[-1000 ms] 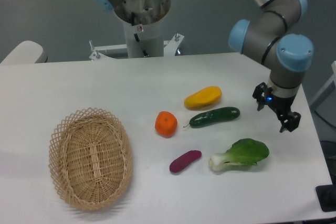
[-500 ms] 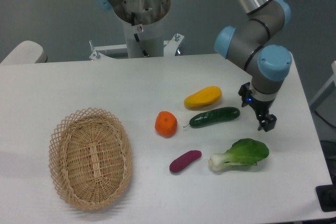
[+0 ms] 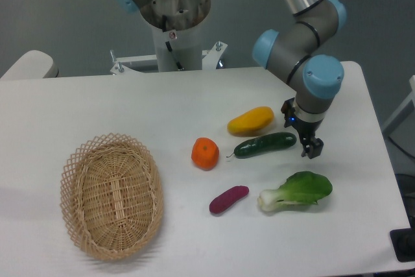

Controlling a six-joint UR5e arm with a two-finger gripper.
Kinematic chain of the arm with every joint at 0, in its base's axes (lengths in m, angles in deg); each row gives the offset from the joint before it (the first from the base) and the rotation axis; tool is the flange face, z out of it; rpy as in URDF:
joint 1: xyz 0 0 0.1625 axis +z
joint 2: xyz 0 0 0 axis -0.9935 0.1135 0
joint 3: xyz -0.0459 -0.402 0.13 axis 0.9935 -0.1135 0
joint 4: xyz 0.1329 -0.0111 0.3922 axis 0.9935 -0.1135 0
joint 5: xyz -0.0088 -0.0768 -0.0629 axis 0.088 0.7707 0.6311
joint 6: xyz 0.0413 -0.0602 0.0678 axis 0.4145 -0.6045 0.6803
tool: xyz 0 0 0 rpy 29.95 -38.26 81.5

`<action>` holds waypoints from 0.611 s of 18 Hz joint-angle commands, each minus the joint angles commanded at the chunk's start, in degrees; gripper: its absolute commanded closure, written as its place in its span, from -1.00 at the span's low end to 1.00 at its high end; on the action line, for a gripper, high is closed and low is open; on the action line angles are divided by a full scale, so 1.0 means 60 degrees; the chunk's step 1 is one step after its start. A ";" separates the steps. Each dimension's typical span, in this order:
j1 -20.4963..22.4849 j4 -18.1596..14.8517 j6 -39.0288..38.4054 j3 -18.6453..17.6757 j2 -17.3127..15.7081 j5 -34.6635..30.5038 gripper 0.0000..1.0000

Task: Pick up the cucumber from the table
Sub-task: 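Move the open gripper toward the green cucumber and lower it, then lower the gripper over the cucumber's end and close on it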

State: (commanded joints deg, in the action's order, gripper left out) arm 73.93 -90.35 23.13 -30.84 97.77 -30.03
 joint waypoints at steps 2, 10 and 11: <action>-0.0044 0.0015 -0.0015 -0.0044 0.0029 0.0000 -1.00; -0.0264 0.0220 -0.0117 -0.0175 0.0117 0.0015 -1.00; -0.0264 0.0206 -0.0117 -0.0176 0.0117 0.0015 -1.00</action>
State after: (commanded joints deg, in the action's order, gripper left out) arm 72.34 -89.12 22.43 -31.90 98.47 -29.94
